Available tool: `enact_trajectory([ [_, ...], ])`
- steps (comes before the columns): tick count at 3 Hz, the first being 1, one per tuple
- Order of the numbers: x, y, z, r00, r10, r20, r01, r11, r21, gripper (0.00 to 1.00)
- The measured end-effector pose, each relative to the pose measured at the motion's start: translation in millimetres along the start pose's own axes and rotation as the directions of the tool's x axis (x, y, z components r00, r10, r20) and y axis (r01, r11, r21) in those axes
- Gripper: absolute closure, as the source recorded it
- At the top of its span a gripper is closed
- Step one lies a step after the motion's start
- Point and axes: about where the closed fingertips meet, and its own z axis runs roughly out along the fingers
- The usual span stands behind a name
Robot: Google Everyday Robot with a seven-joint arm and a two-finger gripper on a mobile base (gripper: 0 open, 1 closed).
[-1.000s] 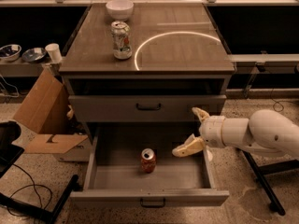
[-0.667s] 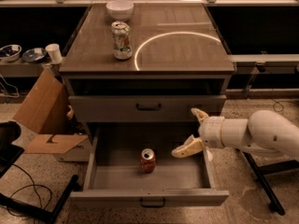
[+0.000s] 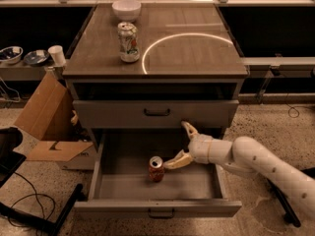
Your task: Pick coke can from middle drawer and place on counter
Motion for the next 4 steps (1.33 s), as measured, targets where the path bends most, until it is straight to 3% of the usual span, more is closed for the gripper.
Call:
enact_trajectory([
  [1,42,7,39,0.996,-0.011,0.094,0.014,0.9992,-0.038,0.00],
  [2,86,25,64,0.992,0.011,0.126,0.002,0.9947,-0.103,0.00],
  [3,120,43,79,0.993,0.032,0.117,-0.013,0.9871,-0.159,0.01],
  [4,129,56,96,0.995,0.027,0.095,-0.007,0.9784,-0.206,0.23],
])
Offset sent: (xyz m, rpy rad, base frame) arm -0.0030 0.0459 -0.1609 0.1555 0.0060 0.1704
